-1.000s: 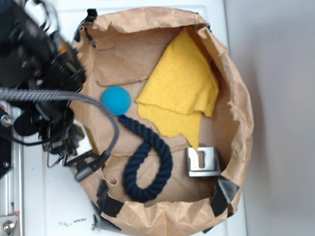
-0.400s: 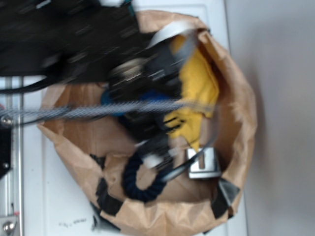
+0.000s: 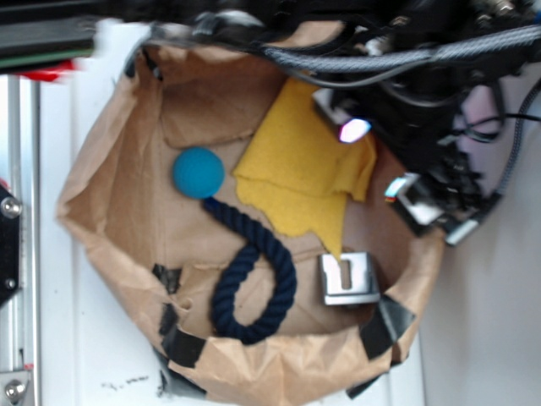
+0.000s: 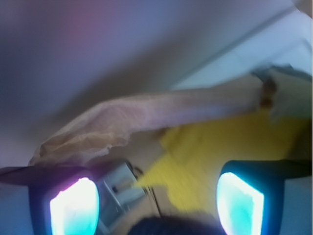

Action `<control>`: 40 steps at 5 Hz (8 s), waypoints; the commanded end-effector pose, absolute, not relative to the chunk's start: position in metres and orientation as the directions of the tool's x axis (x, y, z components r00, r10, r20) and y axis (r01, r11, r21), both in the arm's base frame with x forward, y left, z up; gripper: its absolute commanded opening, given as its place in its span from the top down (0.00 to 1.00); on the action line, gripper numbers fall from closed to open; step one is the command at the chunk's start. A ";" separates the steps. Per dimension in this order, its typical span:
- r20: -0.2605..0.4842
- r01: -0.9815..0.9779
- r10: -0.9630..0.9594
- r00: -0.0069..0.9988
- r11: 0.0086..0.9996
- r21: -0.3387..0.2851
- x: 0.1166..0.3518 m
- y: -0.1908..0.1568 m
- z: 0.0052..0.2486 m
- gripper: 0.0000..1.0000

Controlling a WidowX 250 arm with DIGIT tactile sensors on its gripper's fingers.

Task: Grab the blue rope.

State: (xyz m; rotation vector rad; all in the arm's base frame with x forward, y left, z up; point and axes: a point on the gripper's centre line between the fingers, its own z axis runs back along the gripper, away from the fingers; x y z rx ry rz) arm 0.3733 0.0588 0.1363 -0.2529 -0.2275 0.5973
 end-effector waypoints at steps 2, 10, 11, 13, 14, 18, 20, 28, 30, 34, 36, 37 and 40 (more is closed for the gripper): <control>0.358 -0.279 0.382 0.852 0.910 -0.307 0.310 0.043 0.155 0.00; 0.278 -0.430 0.493 0.825 0.865 -0.259 0.250 -0.023 0.111 0.00; 0.278 -0.430 0.493 0.825 0.865 -0.259 0.250 -0.023 0.111 0.00; 0.317 -0.486 0.527 0.789 0.850 -0.203 0.244 -0.056 0.084 0.00; 0.306 -0.479 0.512 0.803 0.859 -0.181 0.246 -0.062 0.071 0.00; 0.256 -0.577 0.604 0.755 0.797 -0.177 0.256 -0.059 0.073 0.00; 0.241 -0.682 0.699 0.673 0.713 -0.166 0.259 -0.059 0.078 0.00; 0.191 -0.692 0.689 0.700 0.720 -0.062 0.272 -0.052 0.068 0.00; 0.198 -0.719 0.711 0.675 0.694 -0.039 0.271 -0.042 0.053 0.00; 0.275 -0.693 0.668 0.692 0.721 -0.007 0.249 -0.023 0.030 0.00; 0.270 -0.734 0.704 0.657 0.679 0.017 0.260 -0.024 0.031 1.00; 0.291 -0.747 0.709 0.642 0.665 0.027 0.262 -0.026 0.031 1.00; 0.312 -0.857 0.799 0.515 0.476 0.194 0.289 -0.016 0.067 1.00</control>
